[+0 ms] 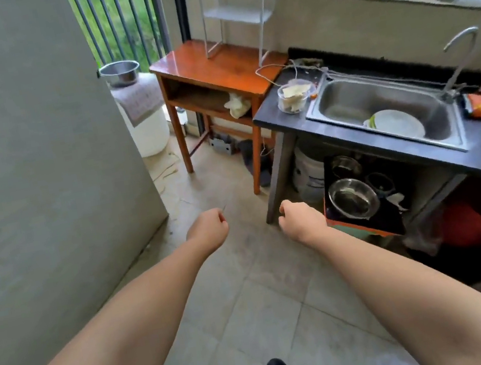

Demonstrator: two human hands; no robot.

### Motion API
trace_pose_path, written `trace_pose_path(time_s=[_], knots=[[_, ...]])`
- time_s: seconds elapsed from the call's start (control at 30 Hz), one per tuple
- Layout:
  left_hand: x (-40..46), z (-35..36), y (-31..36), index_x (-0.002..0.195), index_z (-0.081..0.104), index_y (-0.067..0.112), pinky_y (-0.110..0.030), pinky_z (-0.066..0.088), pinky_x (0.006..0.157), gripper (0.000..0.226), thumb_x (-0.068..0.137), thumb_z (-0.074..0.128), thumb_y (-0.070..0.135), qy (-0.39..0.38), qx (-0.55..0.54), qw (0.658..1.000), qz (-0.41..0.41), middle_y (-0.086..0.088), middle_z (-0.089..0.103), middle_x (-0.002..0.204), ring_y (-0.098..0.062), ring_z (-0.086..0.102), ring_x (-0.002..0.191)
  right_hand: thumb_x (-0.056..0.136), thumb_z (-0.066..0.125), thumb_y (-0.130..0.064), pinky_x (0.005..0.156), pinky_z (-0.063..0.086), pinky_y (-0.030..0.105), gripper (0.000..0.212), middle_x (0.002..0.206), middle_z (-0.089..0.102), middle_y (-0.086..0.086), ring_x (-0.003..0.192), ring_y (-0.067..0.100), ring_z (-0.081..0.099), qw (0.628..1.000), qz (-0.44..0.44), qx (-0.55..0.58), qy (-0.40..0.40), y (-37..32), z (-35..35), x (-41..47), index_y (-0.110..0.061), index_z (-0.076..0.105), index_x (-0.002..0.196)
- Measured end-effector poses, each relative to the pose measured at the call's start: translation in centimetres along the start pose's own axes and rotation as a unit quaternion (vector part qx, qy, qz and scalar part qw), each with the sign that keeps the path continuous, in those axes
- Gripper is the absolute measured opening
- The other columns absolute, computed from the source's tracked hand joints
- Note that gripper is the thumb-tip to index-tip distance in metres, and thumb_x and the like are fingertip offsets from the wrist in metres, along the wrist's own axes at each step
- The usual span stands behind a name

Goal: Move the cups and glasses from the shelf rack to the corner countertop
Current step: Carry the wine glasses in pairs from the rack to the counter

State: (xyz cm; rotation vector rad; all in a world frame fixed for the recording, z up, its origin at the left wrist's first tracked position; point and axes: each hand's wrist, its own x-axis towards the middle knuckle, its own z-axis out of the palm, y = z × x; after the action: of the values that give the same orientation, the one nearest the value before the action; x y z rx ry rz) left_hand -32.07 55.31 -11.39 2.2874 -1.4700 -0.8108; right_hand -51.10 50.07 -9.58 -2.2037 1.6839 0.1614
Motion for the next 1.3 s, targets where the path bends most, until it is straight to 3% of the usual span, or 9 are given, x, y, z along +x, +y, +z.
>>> trace_pose_path(time_s=[0.3, 0.4, 0.6, 0.8, 1.0, 1.13, 1.3], knots=[[11.1, -5.7, -0.1, 0.084, 0.057, 0.017, -0.035, 0.051, 0.083, 0.013, 0.09, 0.045, 0.017, 0.03, -0.035, 0.998, -0.051, -0.011, 0.068, 0.104, -0.03, 0.062, 0.098, 0.097, 0.037, -0.026, 0.087, 0.052, 0.04, 0.028, 0.12, 0.062, 0.012, 0.106, 0.033, 0.061, 0.999, -0.05, -0.007, -0.02, -4.5, -3.1, 14.4, -0.013, 0.053, 0.116], [16.2, -8.7, -0.8, 0.093, 0.062, 0.011, -0.034, 0.05, 0.081, 0.018, 0.091, 0.045, 0.017, 0.041, -0.044, 0.997, -0.056, -0.01, 0.066, 0.106, -0.028, 0.061, 0.099, 0.096, 0.036, -0.024, 0.082, 0.049, 0.038, 0.027, 0.118, 0.063, 0.012, 0.104, 0.034, 0.061, 0.998, -0.056, -0.01, -0.008, -7.1, -4.8, 19.8, -0.012, 0.054, 0.113], [27.6, -15.8, -2.3, 0.094, 0.062, 0.013, -0.033, 0.047, 0.071, 0.017, 0.092, 0.046, 0.02, 0.043, -0.052, 0.998, -0.008, -0.008, 0.064, 0.099, -0.025, 0.06, 0.089, 0.097, 0.038, -0.026, 0.086, 0.053, 0.042, 0.026, 0.114, 0.064, 0.011, 0.102, 0.031, 0.062, 0.999, -0.029, 0.019, 0.032, -13.5, -8.4, 30.2, -0.013, 0.054, 0.113], [37.7, -24.8, -2.7, 0.095, 0.061, 0.013, -0.035, 0.05, 0.08, 0.014, 0.093, 0.048, 0.017, 0.061, -0.077, 0.995, 0.028, -0.009, 0.064, 0.097, -0.025, 0.059, 0.092, 0.096, 0.038, -0.027, 0.086, 0.048, 0.039, 0.029, 0.121, 0.062, 0.013, 0.109, 0.035, 0.059, 0.997, 0.0, 0.052, 0.063, -19.2, -13.3, 38.1, -0.013, 0.054, 0.115], [47.7, -29.2, 1.9, 0.083, 0.063, 0.02, -0.034, 0.052, 0.081, 0.013, 0.088, 0.051, 0.019, 0.065, -0.043, 0.99, 0.114, 0.0, 0.062, 0.086, -0.023, 0.063, 0.092, 0.097, 0.039, -0.026, 0.086, 0.045, 0.036, 0.029, 0.124, 0.061, 0.013, 0.112, 0.034, 0.058, 0.99, 0.019, 0.065, 0.121, -20.9, -19.6, 45.8, -0.014, 0.054, 0.118], [52.7, -30.8, 6.0, 0.098, 0.066, 0.011, -0.029, 0.047, 0.076, 0.019, 0.091, 0.05, 0.017, 0.064, -0.044, 0.982, 0.172, -0.002, 0.062, 0.092, -0.019, 0.058, 0.089, 0.097, 0.039, -0.026, 0.088, 0.046, 0.037, 0.032, 0.125, 0.062, 0.011, 0.111, 0.033, 0.059, 0.984, 0.018, 0.071, 0.163, -21.0, -23.6, 50.8, -0.014, 0.054, 0.123], [61.2, -34.9, 13.3, 0.101, 0.068, 0.005, -0.028, 0.045, 0.074, 0.023, 0.091, 0.049, 0.015, 0.101, -0.054, 0.97, 0.217, -0.01, 0.066, 0.1, -0.022, 0.057, 0.086, 0.096, 0.04, -0.023, 0.083, 0.045, 0.035, 0.032, 0.121, 0.064, 0.011, 0.11, 0.033, 0.059, 0.967, 0.016, 0.087, 0.239, -20.8, -31.1, 59.1, -0.012, 0.057, 0.121]])
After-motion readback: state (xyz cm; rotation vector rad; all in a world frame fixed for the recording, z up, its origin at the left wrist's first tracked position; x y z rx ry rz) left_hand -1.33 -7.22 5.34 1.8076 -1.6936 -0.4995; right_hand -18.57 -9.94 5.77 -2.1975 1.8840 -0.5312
